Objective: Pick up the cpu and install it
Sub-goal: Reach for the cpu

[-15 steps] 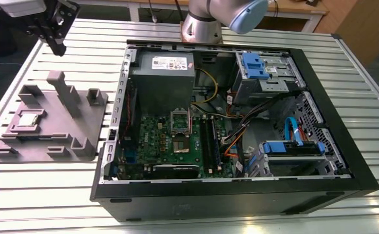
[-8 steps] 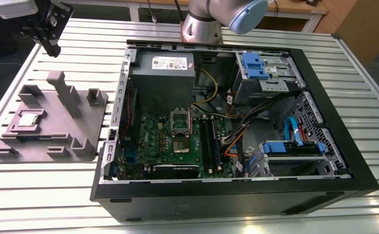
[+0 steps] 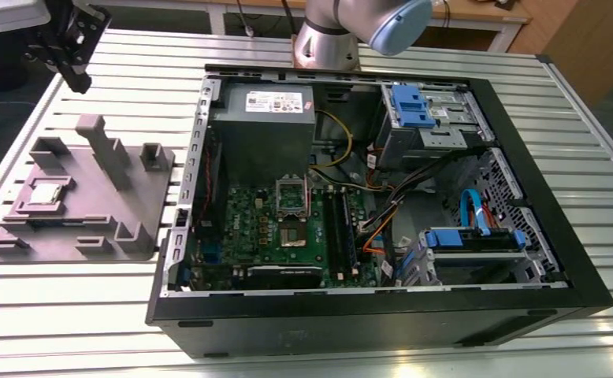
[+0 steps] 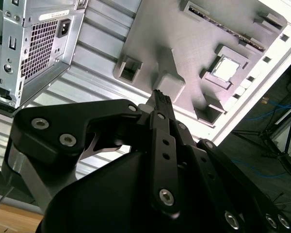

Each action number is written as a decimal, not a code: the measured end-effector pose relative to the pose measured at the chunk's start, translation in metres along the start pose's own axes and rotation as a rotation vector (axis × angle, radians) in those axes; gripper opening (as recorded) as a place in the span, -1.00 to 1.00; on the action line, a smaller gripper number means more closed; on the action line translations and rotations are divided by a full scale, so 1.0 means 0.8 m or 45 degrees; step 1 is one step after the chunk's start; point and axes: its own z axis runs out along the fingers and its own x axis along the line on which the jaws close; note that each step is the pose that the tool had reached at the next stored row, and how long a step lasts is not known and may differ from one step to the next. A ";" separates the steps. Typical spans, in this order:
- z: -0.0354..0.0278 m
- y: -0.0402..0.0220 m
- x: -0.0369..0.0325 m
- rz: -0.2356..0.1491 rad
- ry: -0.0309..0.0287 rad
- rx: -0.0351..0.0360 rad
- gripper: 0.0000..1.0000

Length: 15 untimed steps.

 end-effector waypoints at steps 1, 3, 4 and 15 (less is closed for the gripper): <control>0.0000 0.0000 0.0001 0.000 0.0000 0.0001 -0.80; -0.0001 0.0000 0.0003 0.000 0.0001 0.0001 -0.80; 0.0000 -0.0001 0.0007 0.000 0.0001 0.0001 -0.80; 0.0027 -0.0016 0.0107 0.000 0.0000 0.0001 -0.80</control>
